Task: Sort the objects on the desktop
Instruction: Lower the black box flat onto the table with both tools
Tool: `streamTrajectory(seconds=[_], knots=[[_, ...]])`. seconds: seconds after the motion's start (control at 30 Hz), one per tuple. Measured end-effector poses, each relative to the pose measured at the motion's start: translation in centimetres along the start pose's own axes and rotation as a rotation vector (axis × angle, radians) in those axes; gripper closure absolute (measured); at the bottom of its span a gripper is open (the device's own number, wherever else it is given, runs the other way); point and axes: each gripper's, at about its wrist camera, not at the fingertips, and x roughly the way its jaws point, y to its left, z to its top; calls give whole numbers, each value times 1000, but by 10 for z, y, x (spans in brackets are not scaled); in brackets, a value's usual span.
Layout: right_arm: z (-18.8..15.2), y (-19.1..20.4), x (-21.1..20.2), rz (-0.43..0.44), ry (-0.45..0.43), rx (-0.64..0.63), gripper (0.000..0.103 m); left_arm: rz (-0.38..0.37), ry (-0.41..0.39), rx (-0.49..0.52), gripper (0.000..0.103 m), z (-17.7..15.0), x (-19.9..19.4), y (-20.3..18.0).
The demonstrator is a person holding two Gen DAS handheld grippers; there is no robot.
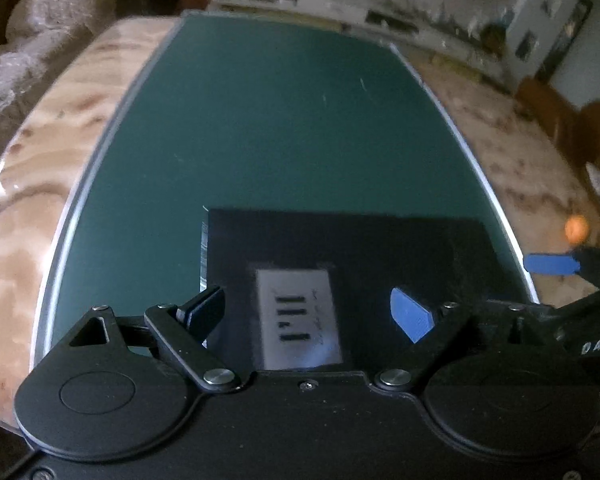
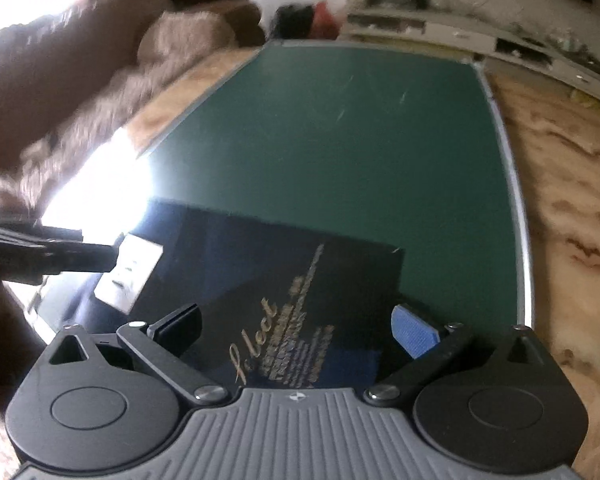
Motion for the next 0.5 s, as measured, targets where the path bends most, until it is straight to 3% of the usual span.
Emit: streamTrajectory(seconds=[0.07, 0.33, 0.5], knots=[[-4, 4, 13, -7, 38, -21, 0, 8, 35, 8, 12, -3, 13, -3], [-12, 22, 26, -62, 73, -91, 0, 61, 13, 42, 8, -5, 13, -9], [-12, 19, 1, -18, -11, 0, 0, 132, -103, 60, 7, -9, -26, -20]])
